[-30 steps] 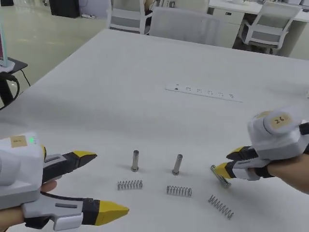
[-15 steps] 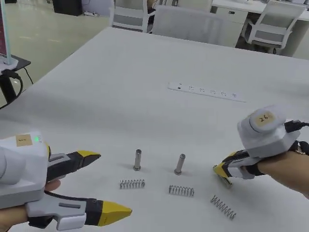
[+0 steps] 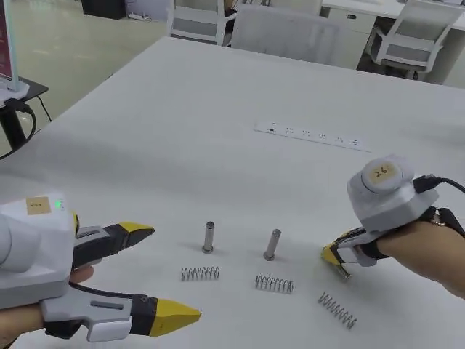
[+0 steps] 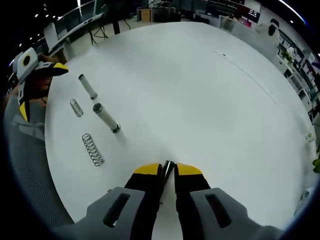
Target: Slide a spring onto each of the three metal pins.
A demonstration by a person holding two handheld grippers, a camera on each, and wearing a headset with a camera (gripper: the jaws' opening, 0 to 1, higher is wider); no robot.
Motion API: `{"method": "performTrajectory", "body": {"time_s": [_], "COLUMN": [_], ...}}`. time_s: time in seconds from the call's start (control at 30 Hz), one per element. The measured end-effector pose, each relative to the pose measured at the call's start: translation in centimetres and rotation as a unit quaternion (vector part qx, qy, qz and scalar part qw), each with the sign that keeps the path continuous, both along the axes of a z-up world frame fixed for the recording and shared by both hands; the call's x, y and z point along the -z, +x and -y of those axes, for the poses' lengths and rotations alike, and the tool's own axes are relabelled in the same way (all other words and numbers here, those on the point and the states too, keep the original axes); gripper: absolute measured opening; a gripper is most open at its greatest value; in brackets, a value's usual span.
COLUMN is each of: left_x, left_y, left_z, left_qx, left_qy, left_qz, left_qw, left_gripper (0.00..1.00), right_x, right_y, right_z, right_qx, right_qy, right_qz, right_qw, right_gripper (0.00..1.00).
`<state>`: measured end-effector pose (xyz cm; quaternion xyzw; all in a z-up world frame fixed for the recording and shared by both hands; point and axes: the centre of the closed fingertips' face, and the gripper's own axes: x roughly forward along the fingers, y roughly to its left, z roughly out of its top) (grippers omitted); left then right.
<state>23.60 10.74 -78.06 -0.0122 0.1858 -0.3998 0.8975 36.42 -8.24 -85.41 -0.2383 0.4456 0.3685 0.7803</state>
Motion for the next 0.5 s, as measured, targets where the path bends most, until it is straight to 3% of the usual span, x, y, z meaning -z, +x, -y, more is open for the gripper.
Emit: {"method": "performTrajectory", "body": {"time_s": [0.5], "left_x": [0.0], "left_y": [-0.06], "left_z": [0.12], "left_qx": [0.003], "left_qy": [0.0], "left_qz": [0.001], "left_qw": [1.0], "left_gripper": [0.83], "right_x": [0.41], "right_y": [-0.03], "right_z": [0.16], "right_qx": [0.023], "right_qy": [-0.031], "right_qz": [-0.019], "right_qw": [0.9991], "right_gripper": [0.07]}}
